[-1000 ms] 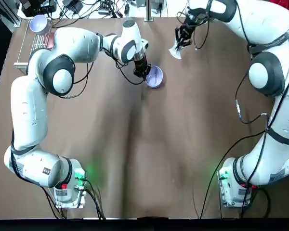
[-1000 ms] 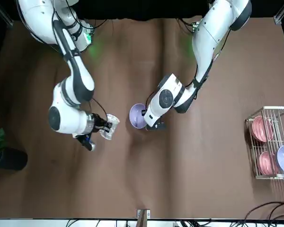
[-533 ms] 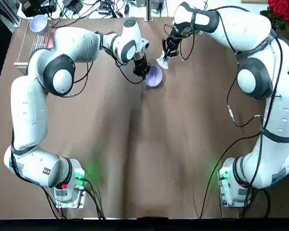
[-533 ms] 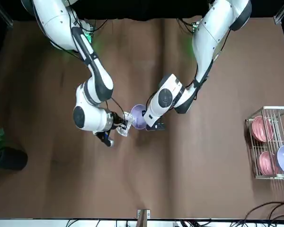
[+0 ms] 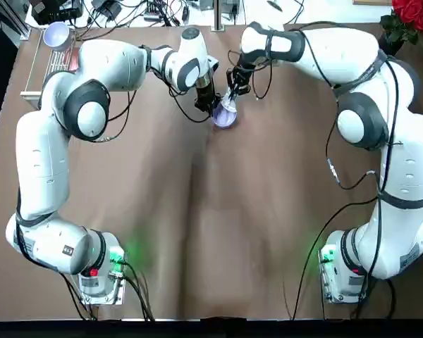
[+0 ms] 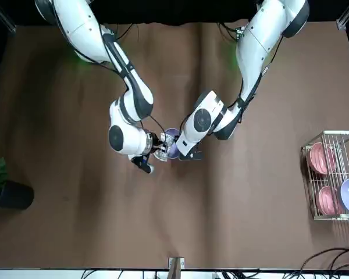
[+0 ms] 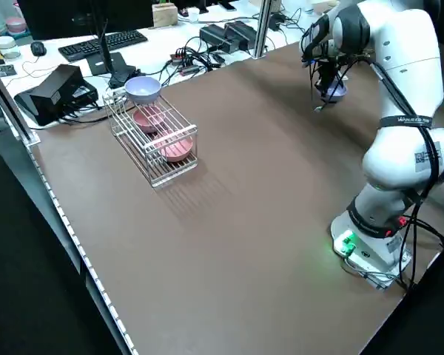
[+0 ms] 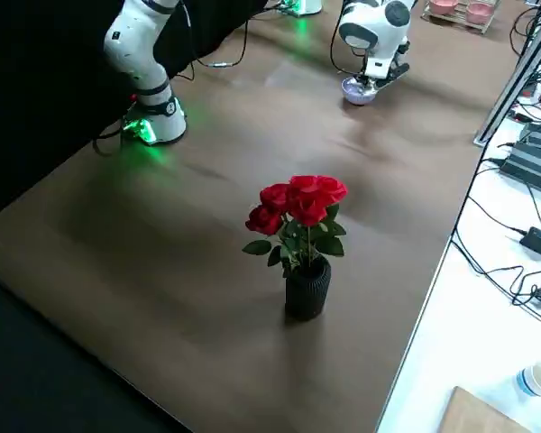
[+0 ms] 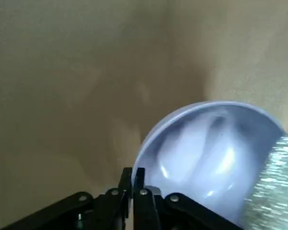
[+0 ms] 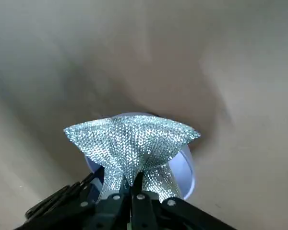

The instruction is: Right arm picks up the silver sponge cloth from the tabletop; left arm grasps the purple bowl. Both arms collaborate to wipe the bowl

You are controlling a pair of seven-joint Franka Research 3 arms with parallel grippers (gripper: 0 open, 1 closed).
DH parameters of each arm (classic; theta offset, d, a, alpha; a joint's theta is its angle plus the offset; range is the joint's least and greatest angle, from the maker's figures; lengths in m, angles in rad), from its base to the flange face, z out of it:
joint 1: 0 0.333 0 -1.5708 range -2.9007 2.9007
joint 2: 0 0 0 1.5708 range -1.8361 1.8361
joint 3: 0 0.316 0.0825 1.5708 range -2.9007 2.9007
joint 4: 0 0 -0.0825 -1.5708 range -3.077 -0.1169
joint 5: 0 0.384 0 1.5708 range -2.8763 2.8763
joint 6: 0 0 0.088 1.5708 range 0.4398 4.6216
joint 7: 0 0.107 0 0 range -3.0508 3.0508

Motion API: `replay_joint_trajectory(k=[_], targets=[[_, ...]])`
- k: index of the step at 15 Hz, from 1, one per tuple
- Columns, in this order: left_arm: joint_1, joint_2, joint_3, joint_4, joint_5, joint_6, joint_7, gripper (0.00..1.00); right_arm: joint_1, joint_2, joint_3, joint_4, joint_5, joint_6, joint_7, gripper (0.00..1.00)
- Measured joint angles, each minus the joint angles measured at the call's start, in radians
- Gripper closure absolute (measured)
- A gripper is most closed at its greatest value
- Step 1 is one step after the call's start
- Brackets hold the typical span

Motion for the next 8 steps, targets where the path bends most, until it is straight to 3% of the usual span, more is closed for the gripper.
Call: replay_joint_trajectory(k=[4, 8], targets=[[0.000, 0.000, 0.000, 0.001, 0.000, -0.001, -0.003, 0.95, 0.019, 0.033, 0.000, 0.001, 0.005, 0.010, -0.006, 0.98], [-0.001, 0.000, 0.000, 0.001, 0.000, -0.002, -0.011, 0.95, 0.028, 0.055, 0.000, 0.001, 0.083, 0.007, -0.065, 0.98]])
